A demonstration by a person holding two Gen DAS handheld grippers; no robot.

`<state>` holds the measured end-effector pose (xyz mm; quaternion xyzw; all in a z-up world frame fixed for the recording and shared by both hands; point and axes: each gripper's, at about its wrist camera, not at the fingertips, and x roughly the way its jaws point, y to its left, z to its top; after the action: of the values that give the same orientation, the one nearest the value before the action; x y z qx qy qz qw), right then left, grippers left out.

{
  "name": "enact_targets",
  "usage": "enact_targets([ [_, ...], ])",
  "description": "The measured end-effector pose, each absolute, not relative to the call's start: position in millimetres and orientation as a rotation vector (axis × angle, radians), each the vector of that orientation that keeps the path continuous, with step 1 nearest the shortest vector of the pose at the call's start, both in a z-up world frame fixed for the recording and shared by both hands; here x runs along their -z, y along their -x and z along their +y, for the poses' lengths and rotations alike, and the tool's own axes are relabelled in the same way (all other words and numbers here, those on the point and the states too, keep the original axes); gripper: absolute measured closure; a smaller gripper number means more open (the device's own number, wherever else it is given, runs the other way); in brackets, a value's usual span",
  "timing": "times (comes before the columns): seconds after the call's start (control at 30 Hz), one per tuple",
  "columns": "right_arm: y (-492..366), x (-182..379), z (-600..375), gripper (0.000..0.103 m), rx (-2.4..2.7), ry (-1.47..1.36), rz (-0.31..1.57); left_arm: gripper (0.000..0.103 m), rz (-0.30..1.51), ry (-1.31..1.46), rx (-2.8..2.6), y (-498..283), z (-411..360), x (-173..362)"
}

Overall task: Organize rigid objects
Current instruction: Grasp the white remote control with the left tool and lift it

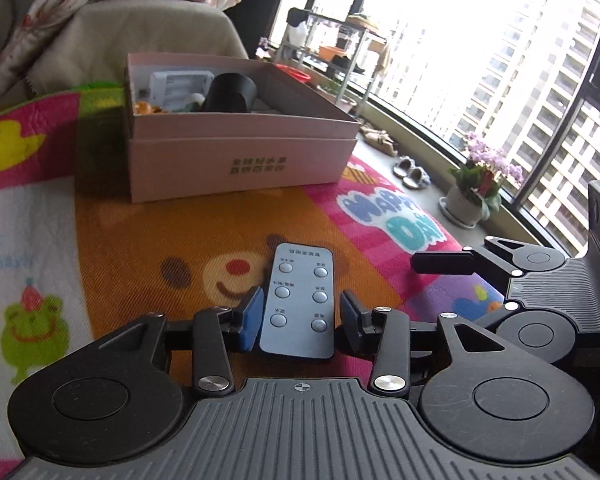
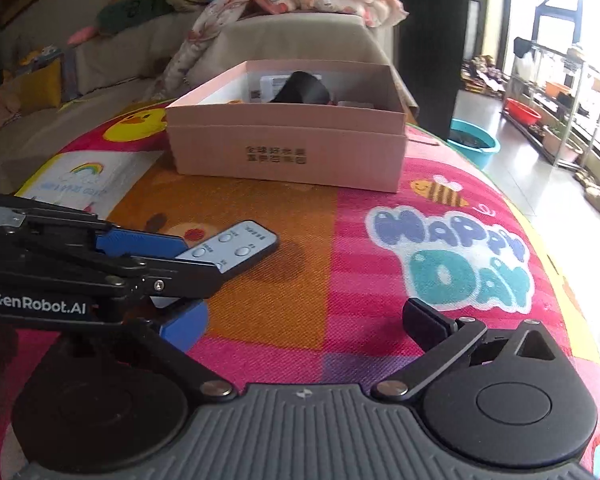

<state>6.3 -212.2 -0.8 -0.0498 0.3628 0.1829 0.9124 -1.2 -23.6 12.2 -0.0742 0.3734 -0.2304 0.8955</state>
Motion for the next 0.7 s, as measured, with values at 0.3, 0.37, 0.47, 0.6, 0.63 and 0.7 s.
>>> enact_targets([
  [0.3, 3.0, -1.7, -197.1, 0.0, -0.475, 0.174, 0.728, 0.063, 0.757, 0.206, 0.336, 32.0, 12.1, -15.7],
  [0.37, 4.6, -2.2, -196.6, 0.0, -0.47, 0.184, 0.723, 0.063, 0.763, 0.201, 0.337, 32.5, 9.1, -17.0],
  [0.47, 10.9, -3.4, -194.9, 0.0, -0.454, 0.199, 0.723, 0.063, 0.787, 0.216, 0.374, 26.8, 1.0, -18.3],
  [0.6, 30.5, -3.1, -199.7, 0.0, -0.437, 0.188, 0.737, 0.063, 0.809, 0.21, 0.425, 22.2, -16.0, -16.9],
  [0.63, 37.0, -3.4, -200.8, 0.0, -0.432, 0.192, 0.731, 0.063, 0.81, 0.202, 0.43, 21.5, -20.2, -17.2],
  [0.7, 48.3, -4.2, -202.2, 0.0, -0.425, 0.204, 0.724, 0.063, 0.82, 0.206, 0.451, 20.5, -26.9, -16.6],
])
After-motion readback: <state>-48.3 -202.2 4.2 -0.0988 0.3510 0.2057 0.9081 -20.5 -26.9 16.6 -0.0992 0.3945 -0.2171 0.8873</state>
